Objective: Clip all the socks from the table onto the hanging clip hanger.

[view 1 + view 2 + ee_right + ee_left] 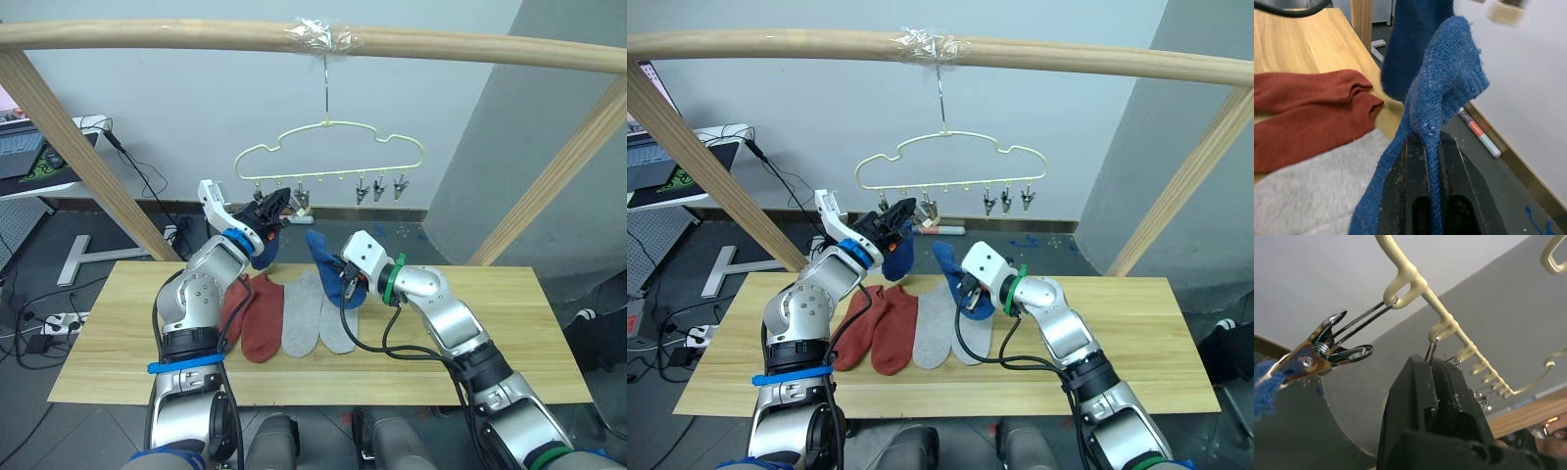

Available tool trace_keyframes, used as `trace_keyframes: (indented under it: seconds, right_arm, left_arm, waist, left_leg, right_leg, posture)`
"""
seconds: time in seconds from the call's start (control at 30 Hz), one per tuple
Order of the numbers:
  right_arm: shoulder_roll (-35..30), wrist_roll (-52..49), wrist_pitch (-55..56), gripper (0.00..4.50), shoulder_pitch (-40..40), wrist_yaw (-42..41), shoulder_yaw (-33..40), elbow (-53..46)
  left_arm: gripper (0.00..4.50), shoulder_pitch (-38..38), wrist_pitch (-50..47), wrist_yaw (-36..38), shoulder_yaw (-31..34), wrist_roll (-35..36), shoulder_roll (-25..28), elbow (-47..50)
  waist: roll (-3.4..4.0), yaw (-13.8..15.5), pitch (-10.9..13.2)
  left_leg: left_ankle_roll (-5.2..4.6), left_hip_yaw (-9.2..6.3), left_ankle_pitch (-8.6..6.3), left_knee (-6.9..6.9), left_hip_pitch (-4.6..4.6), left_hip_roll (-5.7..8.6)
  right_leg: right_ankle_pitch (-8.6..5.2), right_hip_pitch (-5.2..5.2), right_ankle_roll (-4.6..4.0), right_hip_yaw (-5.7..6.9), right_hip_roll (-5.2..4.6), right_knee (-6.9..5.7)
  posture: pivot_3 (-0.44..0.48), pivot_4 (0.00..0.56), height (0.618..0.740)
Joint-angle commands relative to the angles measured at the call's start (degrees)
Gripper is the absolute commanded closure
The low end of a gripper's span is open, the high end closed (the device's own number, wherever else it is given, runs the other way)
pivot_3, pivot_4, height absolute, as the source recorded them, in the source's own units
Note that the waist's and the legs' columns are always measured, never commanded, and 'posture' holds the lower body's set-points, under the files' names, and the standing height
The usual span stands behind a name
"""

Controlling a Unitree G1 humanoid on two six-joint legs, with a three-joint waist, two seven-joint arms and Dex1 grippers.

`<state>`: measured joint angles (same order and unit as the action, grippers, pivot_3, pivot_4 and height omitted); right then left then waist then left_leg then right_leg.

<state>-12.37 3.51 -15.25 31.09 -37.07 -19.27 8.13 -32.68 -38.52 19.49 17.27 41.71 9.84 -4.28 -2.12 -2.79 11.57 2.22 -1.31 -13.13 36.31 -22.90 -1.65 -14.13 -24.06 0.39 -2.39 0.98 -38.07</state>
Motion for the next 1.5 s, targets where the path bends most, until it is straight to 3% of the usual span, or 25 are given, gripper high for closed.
trace_keyframes:
  seconds: [0.03,0.5,0.93,0.97,1.0,1.13,1.33,1.5]
  right_arm:
    - [0.75,-0.07,1.89,4.48,2.39,0.45,0.68,-0.02]
    - [2.8,-0.69,2.25,4.48,5.12,1.79,1.76,2.12]
    - [4.72,-4.21,-1.02,4.5,4.28,0.86,3.22,0.78]
    - [5.71,-6.18,-2.84,3.93,3.91,0.18,4.05,0.18]
    - [6.83,-8.54,-5.1,3.69,3.61,-0.67,4.89,-0.75]
    - [9.15,-12.81,-11.03,2.3,3.23,-0.66,6.65,-2.81]
    - [7.51,-13.7,-14.37,0.14,1.77,-1.18,6.15,-4.71]
    - [4.93,-12.29,-13.82,0.03,0.55,0.22,6.18,-5.63]
  left_arm:
    - [4.5,1.02,-1.17,-0.33,0.06,1.37,0.28,3.42]
    - [4.5,2.26,-2.19,0.73,-1.36,2.12,0.8,5.81]
    - [0.47,2.89,-2.49,0.59,-0.84,2.09,2.84,6.49]
    - [0.08,3.29,-2.95,0.32,-0.84,2.09,3.29,6.98]
    - [0.0,4.02,-3.75,0.55,-0.8,2.52,4.12,8.0]
    - [0.0,6.41,-6.46,0.93,0.89,4.93,7.37,11.29]
    - [0.0,10.6,-7.13,3.18,-1.02,3.53,12.4,16.42]
    - [0.0,12.95,-5.1,4.76,-4.85,0.52,14.02,20.07]
  waist:
    - [0.0,0.13,0.0]
    - [0.02,0.78,0.03]
    - [0.02,0.9,0.15]
    - [0.02,0.88,0.16]
    - [0.02,0.85,0.16]
    - [0.06,0.83,0.26]
    - [0.07,1.04,0.29]
    - [0.09,1.33,0.38]
  left_leg:
    - [0.0,0.0,0.0,0.0,0.0,0.01]
    - [0.0,0.02,0.0,0.0,-0.02,0.02]
    - [0.0,0.02,0.0,0.0,-0.04,0.01]
    - [0.0,0.02,0.0,0.0,-0.04,0.01]
    - [0.0,0.0,0.0,-0.01,-0.03,-0.02]
    - [-0.01,-0.1,0.0,-0.07,-0.03,-0.06]
    - [-0.01,-0.1,0.0,-0.07,-0.04,0.01]
    - [-0.01,-0.09,0.0,-0.07,-0.07,0.05]
  right_leg:
    - [0.0,0.0,0.0,-0.01,-0.02,0.01]
    - [0.0,0.0,0.0,0.03,-0.02,0.01]
    - [0.0,-0.01,0.0,0.04,-0.02,0.03]
    - [0.0,-0.01,0.0,0.05,-0.02,0.03]
    - [0.0,-0.01,-0.01,0.04,-0.02,0.03]
    - [-0.01,-0.05,-0.01,0.05,-0.02,0.01]
    - [-0.01,-0.04,-0.02,0.03,-0.06,0.07]
    - [-0.02,-0.04,-0.02,0.02,-0.1,0.12]
  posture:
    - [0.011,0.203,0.74]
    - [0.012,0.208,0.74]
    - [0.014,0.212,0.74]
    - [0.014,0.212,0.74]
    - [0.014,0.212,0.74]
    - [0.014,0.212,0.74]
    - [0.037,0.211,0.74]
    - [0.042,0.212,0.74]
